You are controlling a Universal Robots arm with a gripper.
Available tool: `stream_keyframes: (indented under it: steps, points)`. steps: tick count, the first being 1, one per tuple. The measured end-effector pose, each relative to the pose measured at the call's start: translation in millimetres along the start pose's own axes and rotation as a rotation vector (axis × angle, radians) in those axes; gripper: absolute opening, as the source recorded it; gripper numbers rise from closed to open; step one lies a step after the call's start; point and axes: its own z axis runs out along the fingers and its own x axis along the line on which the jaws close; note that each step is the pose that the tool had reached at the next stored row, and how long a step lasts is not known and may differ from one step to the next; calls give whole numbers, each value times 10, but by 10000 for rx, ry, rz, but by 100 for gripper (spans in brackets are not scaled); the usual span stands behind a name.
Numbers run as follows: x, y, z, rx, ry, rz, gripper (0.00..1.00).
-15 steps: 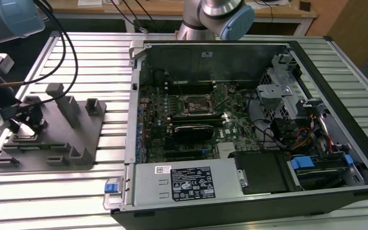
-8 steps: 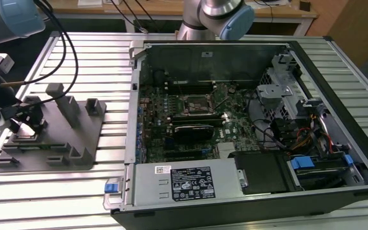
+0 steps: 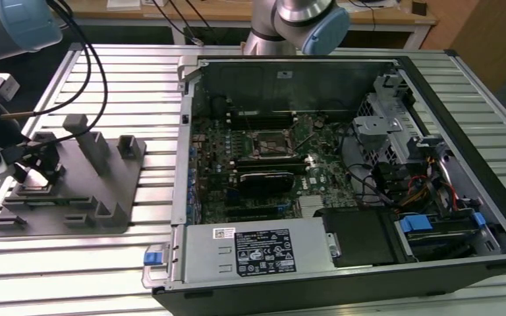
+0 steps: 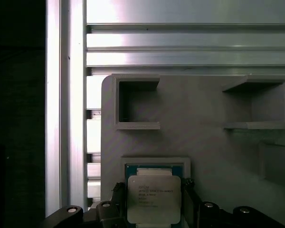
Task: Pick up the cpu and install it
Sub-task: 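Pick up the cpu and move it towards the insertion slot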
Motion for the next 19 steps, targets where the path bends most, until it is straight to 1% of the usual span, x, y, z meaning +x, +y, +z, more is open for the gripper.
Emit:
stream_keyframes:
  steps: [4,6,14,19]
  points:
    - [0,-1,-1,-7,1,-1,59]
    - [0,-1,-1,-9,2,-1,54]
    - [0,-1,-2,-16,0,-1,54]
    - [-1,2,-54,-15,1,-1,54]
